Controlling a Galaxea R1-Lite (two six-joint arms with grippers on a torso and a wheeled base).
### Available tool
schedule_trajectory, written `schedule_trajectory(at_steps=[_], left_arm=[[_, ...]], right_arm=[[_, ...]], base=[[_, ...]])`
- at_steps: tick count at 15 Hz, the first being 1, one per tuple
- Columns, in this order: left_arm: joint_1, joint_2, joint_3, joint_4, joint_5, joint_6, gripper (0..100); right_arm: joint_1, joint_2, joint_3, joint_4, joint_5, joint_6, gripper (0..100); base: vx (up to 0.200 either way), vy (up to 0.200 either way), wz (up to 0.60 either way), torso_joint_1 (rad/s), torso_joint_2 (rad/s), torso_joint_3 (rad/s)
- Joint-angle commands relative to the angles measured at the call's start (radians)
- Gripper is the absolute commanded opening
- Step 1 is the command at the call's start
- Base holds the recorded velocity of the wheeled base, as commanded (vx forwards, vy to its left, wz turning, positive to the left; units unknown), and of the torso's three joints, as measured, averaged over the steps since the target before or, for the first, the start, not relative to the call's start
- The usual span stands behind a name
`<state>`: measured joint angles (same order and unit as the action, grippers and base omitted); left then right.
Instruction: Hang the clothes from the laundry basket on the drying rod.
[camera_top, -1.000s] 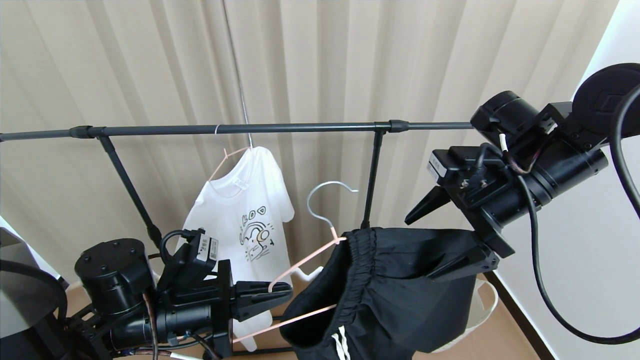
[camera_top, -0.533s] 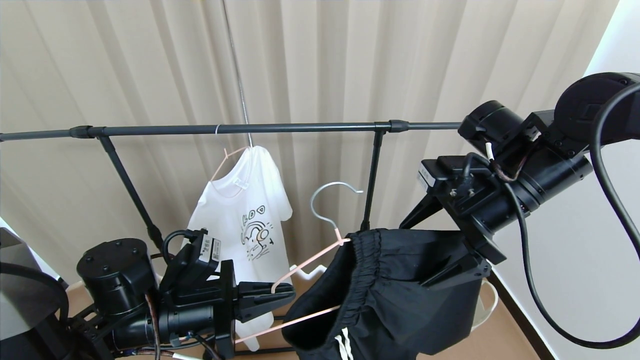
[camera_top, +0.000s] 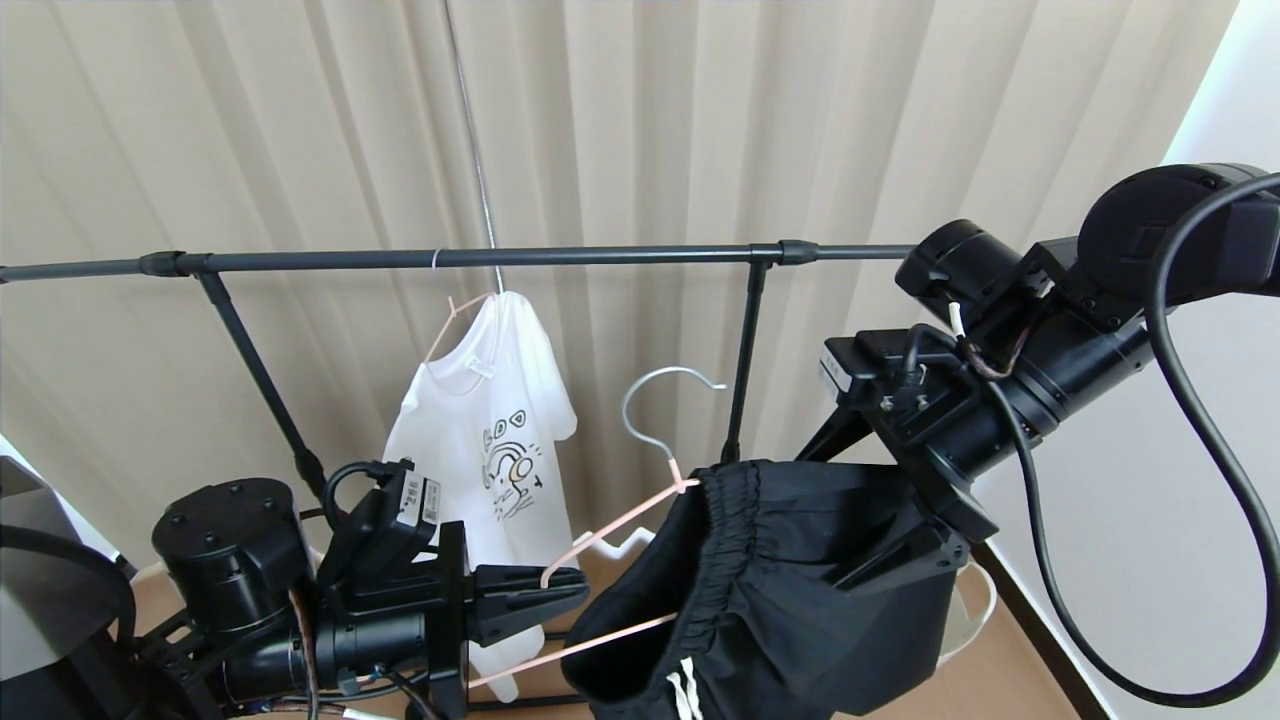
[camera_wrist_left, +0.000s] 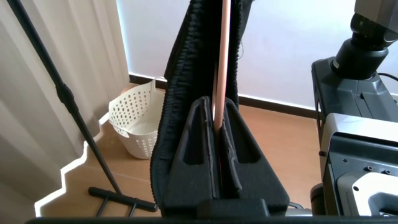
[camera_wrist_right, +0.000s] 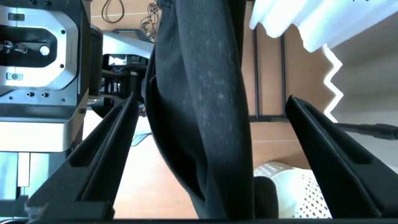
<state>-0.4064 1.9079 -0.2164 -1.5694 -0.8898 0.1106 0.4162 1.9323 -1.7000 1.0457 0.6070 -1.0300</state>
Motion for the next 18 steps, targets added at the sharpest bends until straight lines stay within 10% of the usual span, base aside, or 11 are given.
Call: schedule_trajectory(at_steps=[1, 8, 9, 18], left_arm=[[0.000, 0.002, -0.005, -0.001, 0.000, 0.000, 0], [-0.002, 0.003, -0.005, -0.001, 0.000, 0.000, 0], [-0.002, 0.003, -0.001, -0.001, 0.000, 0.001, 0], [0.000, 0.003, 0.003, -0.001, 0.000, 0.003, 0]], right_arm=[[0.003, 0.002, 0.000, 0.002, 0.000, -0.001, 100], [0.003, 0.014, 0.002, 0.000, 0.000, -0.001, 100], [0.003, 0.011, 0.002, 0.003, 0.000, -0.001, 0], [0.003, 0.004, 0.017, 0.003, 0.000, -0.001, 0]], base=[[0.000, 0.000, 0.00, 0.000, 0.00, 0.000], [0.000, 0.000, 0.00, 0.000, 0.00, 0.000], [0.000, 0.000, 0.00, 0.000, 0.00, 0.000], [0.000, 0.000, 0.00, 0.000, 0.00, 0.000]])
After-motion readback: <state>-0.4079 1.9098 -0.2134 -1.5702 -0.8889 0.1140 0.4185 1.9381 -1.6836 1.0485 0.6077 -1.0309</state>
